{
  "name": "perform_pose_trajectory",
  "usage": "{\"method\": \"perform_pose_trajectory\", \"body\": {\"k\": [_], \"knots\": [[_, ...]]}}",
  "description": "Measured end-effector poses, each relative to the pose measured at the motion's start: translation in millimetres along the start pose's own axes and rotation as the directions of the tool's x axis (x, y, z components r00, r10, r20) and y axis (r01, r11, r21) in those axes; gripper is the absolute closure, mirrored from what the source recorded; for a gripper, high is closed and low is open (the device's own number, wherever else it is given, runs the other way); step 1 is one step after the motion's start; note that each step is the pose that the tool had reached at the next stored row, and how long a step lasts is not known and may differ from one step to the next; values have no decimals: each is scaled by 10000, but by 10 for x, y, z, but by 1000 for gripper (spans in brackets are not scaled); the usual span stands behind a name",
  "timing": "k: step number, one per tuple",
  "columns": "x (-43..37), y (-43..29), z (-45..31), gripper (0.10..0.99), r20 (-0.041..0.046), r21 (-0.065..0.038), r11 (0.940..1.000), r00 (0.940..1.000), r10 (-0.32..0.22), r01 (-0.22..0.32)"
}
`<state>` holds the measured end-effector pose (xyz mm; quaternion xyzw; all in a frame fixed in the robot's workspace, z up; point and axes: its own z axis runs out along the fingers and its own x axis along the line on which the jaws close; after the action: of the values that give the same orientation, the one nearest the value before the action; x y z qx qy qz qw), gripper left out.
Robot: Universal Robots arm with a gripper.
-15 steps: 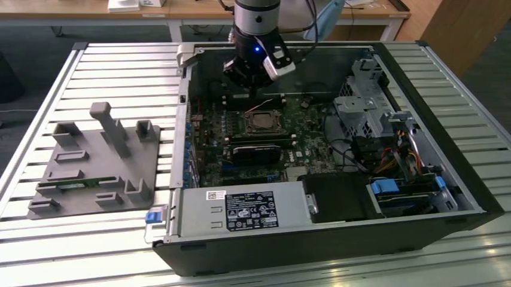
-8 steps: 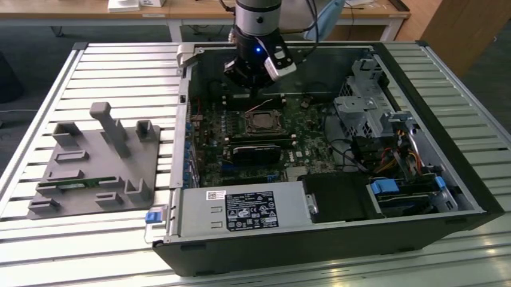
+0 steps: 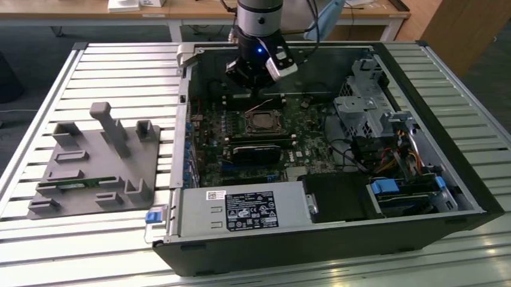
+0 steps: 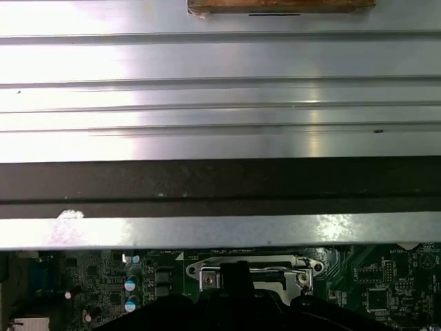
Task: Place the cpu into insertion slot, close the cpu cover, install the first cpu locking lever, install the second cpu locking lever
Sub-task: 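Install the first cpu locking lever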
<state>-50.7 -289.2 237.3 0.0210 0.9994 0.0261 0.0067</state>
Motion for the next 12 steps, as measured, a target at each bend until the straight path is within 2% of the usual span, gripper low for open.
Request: {"method": "perform_pose_trajectory", "body": {"k": [12], "knots": [[-56,13,51,965,-15,3,10000,10000,-82,82]]}}
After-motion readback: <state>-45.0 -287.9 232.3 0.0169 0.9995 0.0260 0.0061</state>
